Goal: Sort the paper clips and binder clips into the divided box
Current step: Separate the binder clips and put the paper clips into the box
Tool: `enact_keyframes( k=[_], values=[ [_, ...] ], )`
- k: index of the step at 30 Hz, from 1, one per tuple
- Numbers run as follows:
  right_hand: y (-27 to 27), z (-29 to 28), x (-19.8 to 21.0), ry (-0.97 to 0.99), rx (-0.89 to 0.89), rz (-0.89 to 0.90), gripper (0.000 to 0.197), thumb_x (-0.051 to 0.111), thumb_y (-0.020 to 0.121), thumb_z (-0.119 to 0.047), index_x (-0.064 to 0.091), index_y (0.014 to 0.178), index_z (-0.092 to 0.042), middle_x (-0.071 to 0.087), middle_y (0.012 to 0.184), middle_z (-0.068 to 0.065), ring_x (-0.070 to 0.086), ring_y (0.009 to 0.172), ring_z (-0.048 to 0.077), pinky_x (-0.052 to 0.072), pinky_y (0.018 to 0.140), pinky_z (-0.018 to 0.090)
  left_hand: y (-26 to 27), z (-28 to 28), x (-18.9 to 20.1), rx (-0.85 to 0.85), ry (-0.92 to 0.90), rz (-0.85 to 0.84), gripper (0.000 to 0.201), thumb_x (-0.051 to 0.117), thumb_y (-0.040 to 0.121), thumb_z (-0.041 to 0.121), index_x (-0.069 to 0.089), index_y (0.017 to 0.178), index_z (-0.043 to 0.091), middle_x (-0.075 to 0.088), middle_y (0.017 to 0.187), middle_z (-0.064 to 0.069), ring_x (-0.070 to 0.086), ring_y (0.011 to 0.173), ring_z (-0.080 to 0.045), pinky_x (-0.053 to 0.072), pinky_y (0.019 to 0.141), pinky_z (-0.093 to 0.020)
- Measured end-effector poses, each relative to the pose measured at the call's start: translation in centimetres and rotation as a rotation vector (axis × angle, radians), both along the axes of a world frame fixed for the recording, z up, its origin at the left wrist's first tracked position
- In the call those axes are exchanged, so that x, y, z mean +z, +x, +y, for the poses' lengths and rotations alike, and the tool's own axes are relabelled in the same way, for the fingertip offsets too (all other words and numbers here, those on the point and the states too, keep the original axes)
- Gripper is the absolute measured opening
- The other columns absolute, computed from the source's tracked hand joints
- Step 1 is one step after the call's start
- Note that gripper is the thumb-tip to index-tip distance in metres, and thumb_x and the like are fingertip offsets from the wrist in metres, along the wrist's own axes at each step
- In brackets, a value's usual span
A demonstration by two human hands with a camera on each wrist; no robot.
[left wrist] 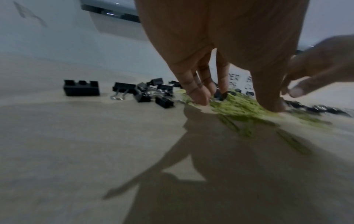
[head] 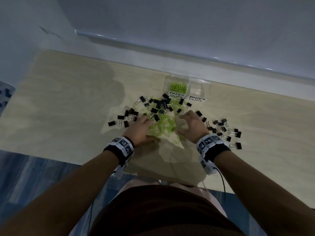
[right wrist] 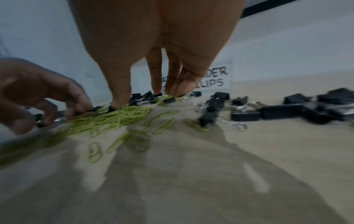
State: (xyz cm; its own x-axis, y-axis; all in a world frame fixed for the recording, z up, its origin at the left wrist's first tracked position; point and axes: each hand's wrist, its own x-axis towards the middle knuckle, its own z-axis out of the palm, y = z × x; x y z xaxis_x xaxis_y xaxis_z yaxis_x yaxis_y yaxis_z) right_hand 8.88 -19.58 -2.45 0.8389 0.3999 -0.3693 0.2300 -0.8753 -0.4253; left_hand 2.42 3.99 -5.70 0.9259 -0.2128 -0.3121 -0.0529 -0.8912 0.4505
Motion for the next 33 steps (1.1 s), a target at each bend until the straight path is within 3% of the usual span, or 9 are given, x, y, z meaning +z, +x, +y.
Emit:
enact_keyframes(
  k=[4, 7, 11, 16, 20, 23, 26, 29, 33],
  values=[
    [0.0, 2.6, -0.7, -0.069, 0.039, 0.1, 0.076, 0.074, 0.072, -0.044, 0.039, 0.136, -0.024, 0.034, 0.133, 0.003, 0.037, 0.122, 0.023, 0.041, 0.103, 0.044, 0.2, -1.6, -0.5, 0.009, 0.063, 0.018, 0.054, 0.064, 0.085, 0.02, 0.042, 0.134, 0.011, 0.041, 0.134, -0.011, 0.044, 0.118, -0.026, 0.04, 0.099, -0.033],
    [0.0, 3.4, -1.2, -0.071, 0.086, 0.068, 0.06, 0.069, 0.08, -0.027, 0.044, 0.134, -0.021, 0.039, 0.128, 0.008, 0.041, 0.119, 0.028, 0.041, 0.103, 0.043, 1.3, -2.5, 0.1, -0.003, 0.055, 0.03, 0.054, 0.064, 0.086, 0.026, 0.044, 0.134, 0.01, 0.042, 0.135, -0.011, 0.046, 0.119, -0.027, 0.04, 0.101, -0.036],
    [-0.3, 3.0, -1.3, 0.001, 0.109, -0.009, 0.042, 0.054, 0.085, -0.004, 0.055, 0.125, -0.018, 0.05, 0.111, 0.011, 0.052, 0.103, 0.031, 0.048, 0.091, 0.039, 2.6, -3.8, 0.9, -0.078, 0.096, -0.012, 0.037, 0.056, 0.089, 0.024, 0.052, 0.123, 0.008, 0.049, 0.121, -0.011, 0.053, 0.107, -0.028, 0.046, 0.088, -0.038],
    [-0.1, 1.3, -1.1, 0.079, 0.038, -0.064, 0.024, 0.053, 0.086, -0.007, 0.065, 0.107, -0.01, 0.06, 0.099, 0.014, 0.058, 0.088, 0.033, 0.046, 0.077, 0.035, 3.2, -5.3, 1.5, -0.236, 0.25, -0.068, 0.027, 0.039, 0.094, 0.013, 0.054, 0.112, -0.001, 0.053, 0.114, -0.017, 0.057, 0.093, -0.031, 0.051, 0.076, -0.042],
    [0.5, -0.3, -0.9, 0.175, -0.175, -0.002, 0.012, 0.063, 0.078, -0.008, 0.069, 0.089, -0.01, 0.068, 0.089, 0.009, 0.062, 0.082, 0.025, 0.05, 0.076, 0.03, 4.1, -5.1, 1.8, -0.269, 0.186, -0.073, 0.023, 0.041, 0.091, 0.01, 0.057, 0.103, -0.001, 0.056, 0.105, -0.017, 0.056, 0.086, -0.031, 0.05, 0.074, -0.041],
    [1.7, -0.6, 0.2, 0.269, -0.338, 0.028, 0.01, 0.068, 0.077, -0.006, 0.071, 0.085, -0.011, 0.062, 0.069, -0.003, 0.056, 0.063, 0.01, 0.044, 0.065, 0.019, 5.0, -4.8, 3.1, -0.124, -0.025, -0.032, 0.012, 0.053, 0.088, 0.013, 0.061, 0.087, 0.005, 0.061, 0.09, -0.009, 0.057, 0.077, -0.021, 0.048, 0.068, -0.033],
    [4.6, 0.0, 2.0, 0.37, -0.415, -0.009, 0.01, 0.072, 0.074, -0.005, 0.071, 0.082, -0.011, 0.054, 0.058, -0.011, 0.048, 0.053, 0.0, 0.041, 0.06, 0.018, 7.0, -4.9, 4.9, 0.124, -0.268, -0.019, 0.005, 0.063, 0.084, 0.012, 0.066, 0.084, 0.008, 0.068, 0.083, -0.006, 0.058, 0.07, -0.013, 0.046, 0.067, -0.024],
    [8.4, 1.4, 3.7, 0.392, -0.425, -0.068, 0.009, 0.071, 0.077, -0.007, 0.071, 0.085, -0.011, 0.068, 0.074, 0.001, 0.062, 0.067, 0.01, 0.052, 0.069, 0.023, 10.1, -5.4, 6.6, 0.292, -0.395, -0.016, 0.008, 0.064, 0.085, 0.013, 0.068, 0.09, 0.008, 0.069, 0.088, -0.004, 0.064, 0.077, -0.014, 0.052, 0.075, -0.023],
    [12.4, 3.4, 4.5, 0.297, -0.403, -0.091, 0.014, 0.066, 0.083, -0.009, 0.071, 0.095, -0.011, 0.071, 0.094, 0.005, 0.064, 0.084, 0.015, 0.052, 0.08, 0.022, 14.7, -6.1, 7.9, 0.39, -0.361, -0.105, 0.01, 0.063, 0.085, 0.012, 0.068, 0.087, 0.004, 0.07, 0.088, -0.008, 0.066, 0.08, -0.019, 0.057, 0.08, -0.032]
  ],
)
